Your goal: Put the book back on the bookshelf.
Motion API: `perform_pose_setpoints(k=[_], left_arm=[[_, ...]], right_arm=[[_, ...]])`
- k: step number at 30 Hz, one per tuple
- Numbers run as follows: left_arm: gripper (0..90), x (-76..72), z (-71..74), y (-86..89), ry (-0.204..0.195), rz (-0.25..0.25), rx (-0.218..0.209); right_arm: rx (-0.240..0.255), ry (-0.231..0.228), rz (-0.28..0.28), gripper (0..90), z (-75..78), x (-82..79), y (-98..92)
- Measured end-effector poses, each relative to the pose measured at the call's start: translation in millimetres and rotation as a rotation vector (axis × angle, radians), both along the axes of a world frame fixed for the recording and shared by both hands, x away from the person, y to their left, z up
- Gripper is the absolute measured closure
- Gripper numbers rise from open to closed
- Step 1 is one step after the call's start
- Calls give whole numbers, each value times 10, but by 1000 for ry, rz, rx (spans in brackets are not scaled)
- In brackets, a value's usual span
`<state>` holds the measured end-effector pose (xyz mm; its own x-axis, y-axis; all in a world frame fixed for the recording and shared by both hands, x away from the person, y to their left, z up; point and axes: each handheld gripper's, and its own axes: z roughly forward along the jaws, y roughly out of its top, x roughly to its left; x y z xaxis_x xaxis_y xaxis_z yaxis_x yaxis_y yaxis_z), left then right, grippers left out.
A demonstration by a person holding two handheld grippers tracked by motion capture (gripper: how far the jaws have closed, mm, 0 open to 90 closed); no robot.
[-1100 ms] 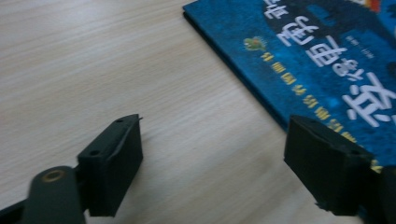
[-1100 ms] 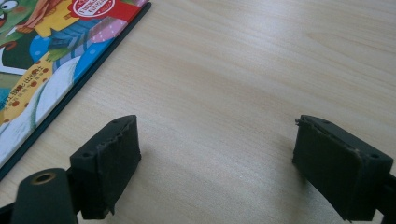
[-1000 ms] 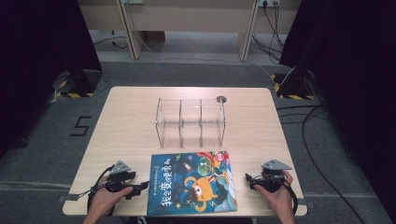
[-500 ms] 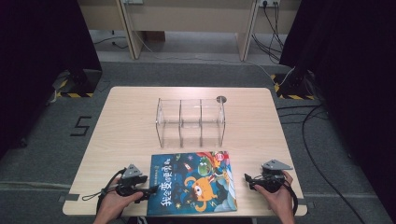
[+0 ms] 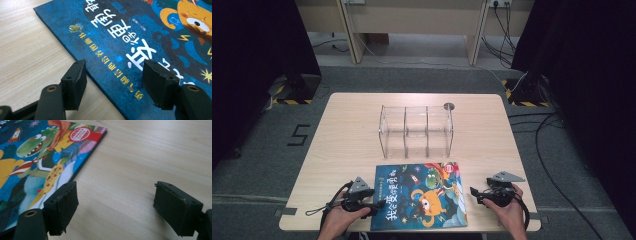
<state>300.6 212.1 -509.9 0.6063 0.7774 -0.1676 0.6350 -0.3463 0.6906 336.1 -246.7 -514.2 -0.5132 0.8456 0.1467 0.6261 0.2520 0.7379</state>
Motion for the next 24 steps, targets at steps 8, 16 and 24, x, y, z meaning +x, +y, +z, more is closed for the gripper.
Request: perform_pose_setpoints(k=[8,16,24], left_arm=[[358,-10,-1,-52,-1,-3,-1],[354,-46,-11,-167,-10,-12,-10],[356,-90,-15,-290,15,-69,-58]], right_arm=[[47,23,37,230,5,-11,72],[62,34,56,254,7,-23,156],[164,73,70,307,-11,-4,233]])
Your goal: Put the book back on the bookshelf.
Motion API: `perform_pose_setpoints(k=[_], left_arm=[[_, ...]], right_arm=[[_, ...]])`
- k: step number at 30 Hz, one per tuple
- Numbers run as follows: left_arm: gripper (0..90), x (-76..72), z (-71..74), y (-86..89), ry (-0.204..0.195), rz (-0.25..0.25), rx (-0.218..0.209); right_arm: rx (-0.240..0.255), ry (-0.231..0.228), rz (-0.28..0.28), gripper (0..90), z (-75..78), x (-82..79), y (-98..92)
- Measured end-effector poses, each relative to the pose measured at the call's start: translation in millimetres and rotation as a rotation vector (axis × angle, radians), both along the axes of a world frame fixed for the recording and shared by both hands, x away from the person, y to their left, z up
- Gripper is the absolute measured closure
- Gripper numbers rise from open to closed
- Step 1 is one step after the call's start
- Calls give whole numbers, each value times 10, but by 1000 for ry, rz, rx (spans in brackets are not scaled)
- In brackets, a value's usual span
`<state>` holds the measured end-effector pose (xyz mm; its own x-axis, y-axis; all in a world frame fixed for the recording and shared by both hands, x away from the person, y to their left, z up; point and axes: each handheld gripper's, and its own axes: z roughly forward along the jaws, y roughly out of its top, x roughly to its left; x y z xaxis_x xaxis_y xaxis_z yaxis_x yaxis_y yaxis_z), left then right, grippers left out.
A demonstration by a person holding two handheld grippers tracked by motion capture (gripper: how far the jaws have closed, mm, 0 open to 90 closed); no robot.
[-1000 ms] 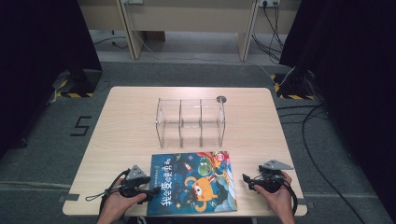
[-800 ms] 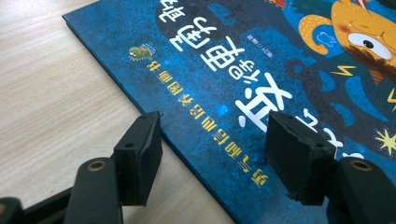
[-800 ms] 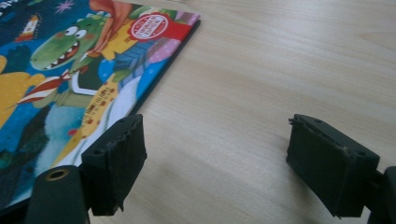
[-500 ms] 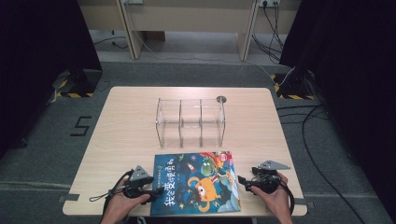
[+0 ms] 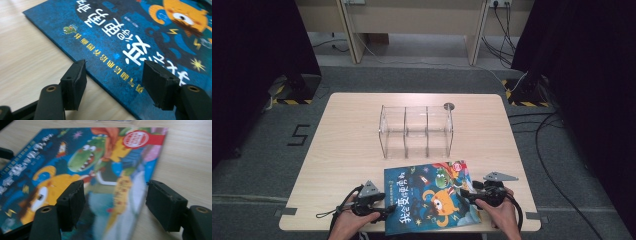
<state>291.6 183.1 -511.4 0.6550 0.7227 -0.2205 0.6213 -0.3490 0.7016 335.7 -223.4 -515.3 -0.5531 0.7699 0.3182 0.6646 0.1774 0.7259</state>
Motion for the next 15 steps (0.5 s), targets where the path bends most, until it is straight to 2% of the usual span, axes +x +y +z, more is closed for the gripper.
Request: perform_pose_setpoints(k=[2,6,9,11,13,15], left_arm=[[357,-5,1,-12,-4,2,7],[355,-9,3,-23,-6,0,15],[343,-12,7,-44,-17,-15,37],[341,-17,4,-45,-19,-13,34],[334,-13,0,-35,-15,-13,22],[333,-2,-3,-23,-9,-14,8]], right_arm=[[0,3,-14,307,3,5,-4],[75,56,-62,301,3,12,-29],[101,67,-88,273,1,2,-13],[152,82,-119,274,-14,0,-32],[227,94,-146,288,-52,-13,-84],[255,106,-154,288,-62,-25,-105]])
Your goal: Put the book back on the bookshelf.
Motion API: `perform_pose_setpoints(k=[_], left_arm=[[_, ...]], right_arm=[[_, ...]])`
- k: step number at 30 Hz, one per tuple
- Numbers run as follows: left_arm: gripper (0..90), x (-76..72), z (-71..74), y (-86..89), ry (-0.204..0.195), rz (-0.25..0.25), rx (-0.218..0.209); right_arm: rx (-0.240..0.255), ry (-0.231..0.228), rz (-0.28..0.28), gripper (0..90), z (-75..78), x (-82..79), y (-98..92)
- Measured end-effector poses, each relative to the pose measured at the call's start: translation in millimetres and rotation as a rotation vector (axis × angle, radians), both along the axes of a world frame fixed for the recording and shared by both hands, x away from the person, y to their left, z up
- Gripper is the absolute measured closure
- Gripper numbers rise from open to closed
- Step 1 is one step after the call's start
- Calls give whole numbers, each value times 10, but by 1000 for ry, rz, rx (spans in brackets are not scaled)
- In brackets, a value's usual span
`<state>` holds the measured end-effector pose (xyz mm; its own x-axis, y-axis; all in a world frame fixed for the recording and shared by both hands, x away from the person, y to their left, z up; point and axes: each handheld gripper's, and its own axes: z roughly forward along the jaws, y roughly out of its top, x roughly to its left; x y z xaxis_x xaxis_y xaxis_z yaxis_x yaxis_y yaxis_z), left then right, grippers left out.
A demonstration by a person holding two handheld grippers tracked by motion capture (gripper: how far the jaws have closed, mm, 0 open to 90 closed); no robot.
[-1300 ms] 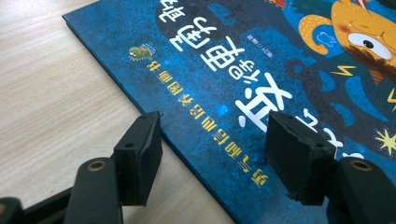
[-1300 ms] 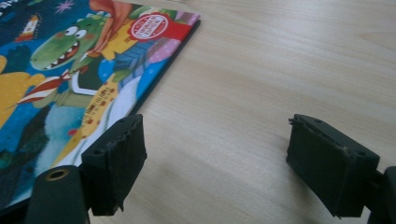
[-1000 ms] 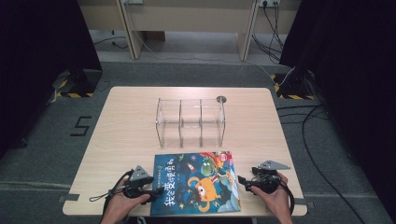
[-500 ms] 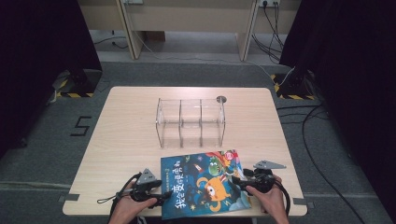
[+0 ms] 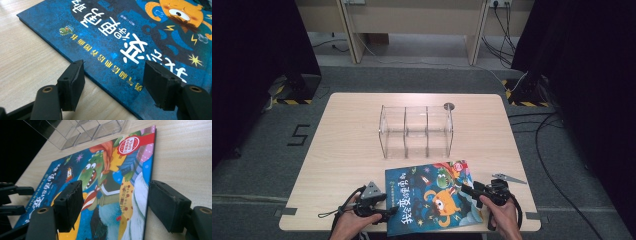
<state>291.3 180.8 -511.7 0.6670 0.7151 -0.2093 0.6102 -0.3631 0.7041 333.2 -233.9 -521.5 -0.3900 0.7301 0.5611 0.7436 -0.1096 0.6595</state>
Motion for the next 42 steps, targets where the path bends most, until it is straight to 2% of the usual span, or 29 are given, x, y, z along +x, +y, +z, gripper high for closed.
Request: perform_pose_setpoints(k=[3,4,6,7,10,11,12,13,14,16,18,20,24,26,30,33,37,40,42], left_arm=[[330,1,-4,8,2,1,-11],[327,-1,-7,7,0,1,-13],[321,-1,-10,11,-1,1,-18],[321,6,-9,18,6,1,-24],[307,11,-18,26,8,6,-42],[301,12,-23,26,5,10,-46],[308,14,-28,21,0,13,-49],[308,17,-27,16,-2,12,-46],[310,19,-21,14,-4,8,-33],[328,26,-18,20,-3,6,-29],[329,39,-22,45,4,10,-46],[330,46,-21,52,-3,10,-36],[313,48,-26,58,6,10,-52],[307,54,-28,67,10,5,-61],[297,65,-38,93,23,3,-91],[279,73,-46,118,34,3,-115],[255,78,-53,141,20,14,-111],[237,81,-55,141,25,16,-119],[224,85,-60,134,35,8,-139]], right_arm=[[25,13,-8,288,-4,-5,-9],[48,23,-15,289,-10,-9,-20],[93,42,-34,333,-30,-16,-53],[91,36,-36,341,-39,-15,-67],[142,63,-38,381,-65,-17,-113],[179,81,-38,401,-81,-22,-124],[218,103,-23,475,-107,-28,-125],[265,116,-10,506,-142,-36,-90],[255,120,13,517,-152,-39,-53],[186,94,42,548,-106,-33,-23],[172,69,89,556,-53,-26,-45],[147,53,143,556,-5,-41,-50],[132,41,186,554,-24,-24,-71],[124,9,211,554,-22,-24,-83],[99,-55,239,551,37,-45,-78],[58,-98,253,539,79,-57,-64],[47,-159,264,537,101,-97,-66],[36,-216,280,536,126,-143,-75],[32,-239,285,535,134,-167,-75]])
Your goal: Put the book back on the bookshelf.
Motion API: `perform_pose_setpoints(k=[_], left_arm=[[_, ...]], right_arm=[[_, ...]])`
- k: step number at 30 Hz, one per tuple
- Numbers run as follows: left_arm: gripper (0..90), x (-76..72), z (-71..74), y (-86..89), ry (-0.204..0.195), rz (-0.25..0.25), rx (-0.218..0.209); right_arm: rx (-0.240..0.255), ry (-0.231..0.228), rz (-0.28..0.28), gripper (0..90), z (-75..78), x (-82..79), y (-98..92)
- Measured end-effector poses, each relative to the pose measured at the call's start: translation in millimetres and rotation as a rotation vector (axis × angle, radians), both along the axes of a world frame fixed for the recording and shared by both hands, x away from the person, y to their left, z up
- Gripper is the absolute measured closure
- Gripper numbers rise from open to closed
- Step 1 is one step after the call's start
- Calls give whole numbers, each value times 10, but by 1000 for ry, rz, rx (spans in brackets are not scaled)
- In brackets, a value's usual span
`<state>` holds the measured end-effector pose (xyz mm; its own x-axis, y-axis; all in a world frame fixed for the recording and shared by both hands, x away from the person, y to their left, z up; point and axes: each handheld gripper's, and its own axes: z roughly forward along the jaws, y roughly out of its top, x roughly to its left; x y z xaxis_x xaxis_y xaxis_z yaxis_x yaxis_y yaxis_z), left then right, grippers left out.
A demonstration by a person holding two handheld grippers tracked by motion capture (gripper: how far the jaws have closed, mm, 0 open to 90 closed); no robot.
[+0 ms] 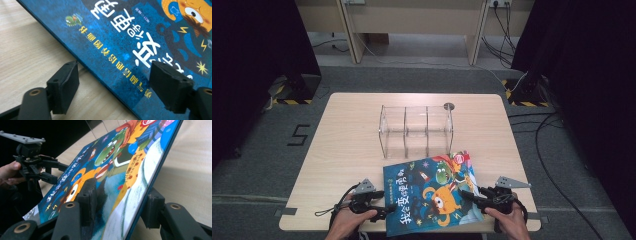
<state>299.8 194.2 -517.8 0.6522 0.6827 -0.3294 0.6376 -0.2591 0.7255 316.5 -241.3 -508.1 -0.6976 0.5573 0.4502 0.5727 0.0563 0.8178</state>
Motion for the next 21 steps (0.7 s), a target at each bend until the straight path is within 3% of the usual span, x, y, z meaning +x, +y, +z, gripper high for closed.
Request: perform_pose_setpoints(k=[4,10,14,18,21], left_arm=[[214,2,-5,-9,13,-6,-25],[216,0,-21,-12,14,-5,-51],[235,31,-55,-1,36,-6,-122],[256,33,-58,-2,45,-17,-136],[319,44,-89,45,78,7,-218]], right_arm=[[-5,-53,15,534,16,-24,9],[-4,-75,15,531,14,-41,12],[-6,-100,20,532,15,-50,9],[-12,-96,23,530,9,-63,13],[-7,-82,19,529,-16,-65,4]])
